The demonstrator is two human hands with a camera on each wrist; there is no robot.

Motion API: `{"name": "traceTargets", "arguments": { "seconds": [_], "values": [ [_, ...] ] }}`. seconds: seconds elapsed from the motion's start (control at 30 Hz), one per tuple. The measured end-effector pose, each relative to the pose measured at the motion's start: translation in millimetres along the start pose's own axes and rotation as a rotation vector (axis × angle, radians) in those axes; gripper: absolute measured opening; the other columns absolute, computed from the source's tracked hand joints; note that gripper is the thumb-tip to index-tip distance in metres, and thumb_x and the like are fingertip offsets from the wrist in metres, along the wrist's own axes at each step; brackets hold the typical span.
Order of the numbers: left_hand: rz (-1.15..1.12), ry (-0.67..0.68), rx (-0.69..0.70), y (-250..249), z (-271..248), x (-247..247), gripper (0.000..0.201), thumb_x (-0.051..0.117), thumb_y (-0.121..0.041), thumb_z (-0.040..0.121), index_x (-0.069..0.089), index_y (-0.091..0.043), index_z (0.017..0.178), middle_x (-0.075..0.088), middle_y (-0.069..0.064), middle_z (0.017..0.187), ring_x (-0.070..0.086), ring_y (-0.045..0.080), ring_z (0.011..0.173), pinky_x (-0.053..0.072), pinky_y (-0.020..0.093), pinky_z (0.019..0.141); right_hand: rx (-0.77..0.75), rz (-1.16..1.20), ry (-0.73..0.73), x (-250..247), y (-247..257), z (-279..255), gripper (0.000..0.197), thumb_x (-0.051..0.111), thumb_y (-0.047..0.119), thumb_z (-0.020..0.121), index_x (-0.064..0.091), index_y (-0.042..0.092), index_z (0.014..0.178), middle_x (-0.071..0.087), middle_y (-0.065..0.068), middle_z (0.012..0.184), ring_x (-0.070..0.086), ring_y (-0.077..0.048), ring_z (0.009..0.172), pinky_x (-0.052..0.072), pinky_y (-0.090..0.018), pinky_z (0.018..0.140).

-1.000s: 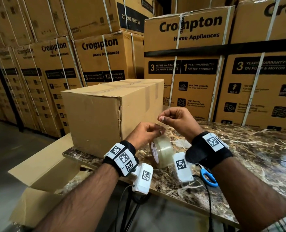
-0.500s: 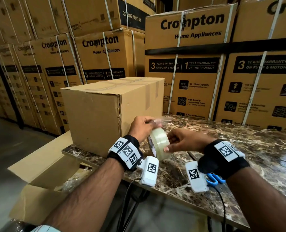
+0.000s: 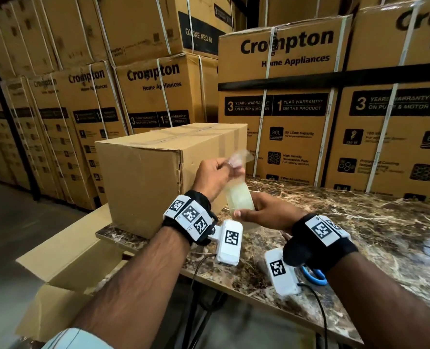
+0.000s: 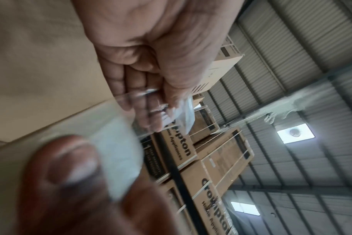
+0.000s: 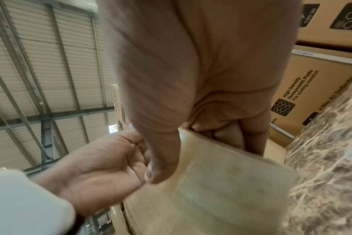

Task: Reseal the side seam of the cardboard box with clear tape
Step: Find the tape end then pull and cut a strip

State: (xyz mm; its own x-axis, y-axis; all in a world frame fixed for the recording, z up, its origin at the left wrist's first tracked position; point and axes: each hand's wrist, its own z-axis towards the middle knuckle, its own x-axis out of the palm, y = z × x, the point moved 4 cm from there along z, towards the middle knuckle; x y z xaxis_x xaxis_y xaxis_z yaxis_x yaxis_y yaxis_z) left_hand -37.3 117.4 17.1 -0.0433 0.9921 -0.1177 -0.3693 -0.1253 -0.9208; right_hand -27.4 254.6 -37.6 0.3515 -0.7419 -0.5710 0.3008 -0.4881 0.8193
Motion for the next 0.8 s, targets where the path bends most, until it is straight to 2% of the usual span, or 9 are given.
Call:
{"name": "traceTargets", "arguments": {
  "seconds": [0.07,0.1,0.2,0.27,0.3,0.37,0.43,0.6,0.8],
  "values": [
    [-0.051,0.014,0.026,-12.4,-1.3,0.8,0.024,0.052,-0.015,0.097,0.065,0.003,0.107,0.071,0.019,0.105,0.07,0.016,0.086,0.057,0.019,0.078,0.057,-0.009,-0.104,-4.6,-6.1,-1.2,0.045,0.054,0.048,0.093,0.063,0.009,0.114,0.072,-0.011,0.107,0.069,-0.026,0.095,0.055,-0.047,0.09],
    [-0.047,0.032,0.036,-17.7,-1.0,1.9,0.026,0.05,-0.017,0.099,0.065,0.003,0.108,0.072,0.018,0.105,0.07,0.014,0.085,0.056,0.018,0.078,0.07,0.01,-0.148,-6.0,-10.1,-2.1,0.054,0.05,0.057,0.091,0.064,0.008,0.11,0.072,-0.014,0.104,0.07,-0.03,0.093,0.055,-0.051,0.09],
    [-0.048,0.065,0.013,-25.1,-1.1,2.7,0.028,0.048,-0.025,0.1,0.066,-0.006,0.107,0.072,0.013,0.109,0.069,0.017,0.096,0.05,0.034,0.096,0.091,0.138,-0.172,-7.6,-21.7,-6.6,0.07,0.056,0.067,0.08,0.059,0.007,0.117,0.069,-0.016,0.11,0.068,-0.034,0.1,0.053,-0.052,0.093],
    [-0.057,0.078,-0.032,-23.7,0.9,0.7,0.023,0.049,-0.026,0.1,0.068,-0.012,0.103,0.072,0.009,0.111,0.068,0.02,0.106,0.045,0.04,0.104,0.105,0.237,-0.13,-8.0,-29.8,-6.8,0.074,0.073,0.059,0.071,0.054,0.013,0.126,0.069,-0.011,0.116,0.067,-0.029,0.105,0.052,-0.051,0.095],
    [-0.057,0.088,-0.042,-23.1,1.7,-0.9,0.022,0.051,-0.027,0.099,0.069,-0.016,0.101,0.073,0.007,0.11,0.067,0.02,0.108,0.044,0.042,0.105,0.106,0.275,-0.102,-8.2,-31.8,-6.6,0.071,0.079,0.047,0.072,0.052,0.013,0.128,0.069,-0.01,0.117,0.067,-0.028,0.106,0.053,-0.05,0.095],
    [-0.044,0.111,-0.047,-23.2,2.1,-4.1,0.02,0.053,-0.029,0.097,0.069,-0.019,0.099,0.073,0.004,0.11,0.066,0.019,0.111,0.042,0.044,0.106,0.12,0.321,-0.063,-7.7,-35.0,-4.6,0.06,0.079,0.02,0.077,0.05,0.01,0.129,0.067,-0.012,0.119,0.067,-0.028,0.108,0.053,-0.049,0.095],
    [-0.05,0.126,-0.056,-21.3,2.0,-5.0,0.021,0.051,-0.029,0.098,0.069,-0.018,0.1,0.073,0.004,0.111,0.066,0.019,0.11,0.043,0.044,0.105,0.135,0.381,-0.077,-5.5,-34.9,-4.0,0.05,0.073,0.012,0.083,0.051,0.008,0.127,0.067,-0.014,0.12,0.066,-0.03,0.108,0.053,-0.049,0.094],
    [-0.071,0.123,-0.081,-14.6,-1.4,7.0,0.024,0.047,-0.021,0.101,0.066,-0.006,0.105,0.071,0.015,0.11,0.067,0.023,0.098,0.05,0.044,0.099,0.18,0.349,-0.227,3.7,-38.6,7.3,0.047,0.073,0.036,0.083,0.057,0.008,0.118,0.071,-0.011,0.109,0.069,-0.028,0.1,0.056,-0.053,0.087],
    [-0.058,0.099,-0.023,-11.1,-3.5,14.4,0.024,0.049,-0.017,0.099,0.066,-0.002,0.104,0.07,0.02,0.108,0.067,0.027,0.098,0.051,0.04,0.093,0.26,0.423,-0.287,5.4,-38.4,15.4,0.053,0.073,0.043,0.081,0.057,0.006,0.116,0.071,-0.015,0.107,0.07,-0.031,0.096,0.057,-0.054,0.084]
  ]
}}
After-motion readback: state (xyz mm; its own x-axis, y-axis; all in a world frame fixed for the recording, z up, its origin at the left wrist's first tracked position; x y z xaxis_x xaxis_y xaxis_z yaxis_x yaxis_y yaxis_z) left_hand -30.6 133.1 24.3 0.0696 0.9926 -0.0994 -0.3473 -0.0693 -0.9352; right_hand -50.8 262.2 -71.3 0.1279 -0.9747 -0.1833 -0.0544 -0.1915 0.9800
